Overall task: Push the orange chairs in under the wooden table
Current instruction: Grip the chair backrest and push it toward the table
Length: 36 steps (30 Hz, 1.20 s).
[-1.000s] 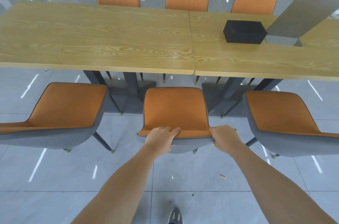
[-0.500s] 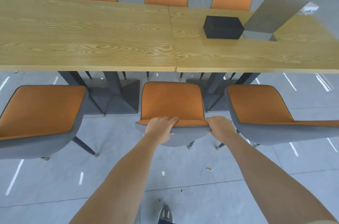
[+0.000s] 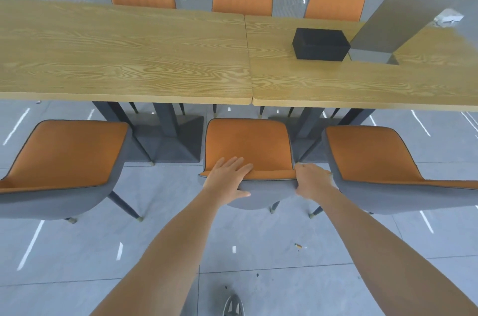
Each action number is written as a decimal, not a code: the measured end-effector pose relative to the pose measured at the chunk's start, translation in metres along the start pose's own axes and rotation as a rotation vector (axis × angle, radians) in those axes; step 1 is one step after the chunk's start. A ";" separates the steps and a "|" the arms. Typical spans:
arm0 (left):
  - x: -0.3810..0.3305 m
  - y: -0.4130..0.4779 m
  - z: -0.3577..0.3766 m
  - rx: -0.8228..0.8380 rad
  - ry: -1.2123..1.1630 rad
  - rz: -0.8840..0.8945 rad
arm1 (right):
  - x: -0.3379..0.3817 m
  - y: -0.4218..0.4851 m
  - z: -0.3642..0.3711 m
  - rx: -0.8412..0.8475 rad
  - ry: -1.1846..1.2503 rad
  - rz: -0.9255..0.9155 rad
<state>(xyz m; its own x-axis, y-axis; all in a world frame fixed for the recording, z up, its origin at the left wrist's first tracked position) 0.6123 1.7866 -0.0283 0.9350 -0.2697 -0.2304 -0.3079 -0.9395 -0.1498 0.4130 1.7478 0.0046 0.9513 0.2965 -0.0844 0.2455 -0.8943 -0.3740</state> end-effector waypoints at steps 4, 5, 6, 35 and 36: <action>0.034 -0.022 -0.011 0.049 0.075 -0.050 | 0.029 0.000 -0.011 0.143 0.119 -0.028; 0.046 -0.030 -0.017 0.041 0.094 -0.083 | 0.040 0.001 -0.015 0.157 0.152 -0.052; 0.058 -0.038 -0.024 0.029 0.114 -0.123 | 0.054 0.002 -0.019 0.157 0.168 -0.084; 0.556 -0.418 -0.111 0.083 0.143 -0.583 | 0.690 -0.010 -0.068 0.062 0.165 -0.542; 0.563 -0.418 -0.109 0.085 0.141 -0.577 | 0.697 -0.009 -0.065 0.073 0.154 -0.535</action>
<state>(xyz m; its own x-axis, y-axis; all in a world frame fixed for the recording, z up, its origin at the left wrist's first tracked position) 1.2870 2.0048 0.0090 0.9679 0.2481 0.0401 0.2489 -0.9241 -0.2900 1.0861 1.9407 0.0096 0.7155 0.6449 0.2687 0.6928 -0.6056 -0.3914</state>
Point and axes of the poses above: each hand's wrist, its own y-axis towards the middle knuckle, its own z-axis out of the palm, x = y × z, the point moved 3 cm from there along y, towards the middle knuckle, and after that the axes turned 1 degree about -y, right-handed, at the moved point
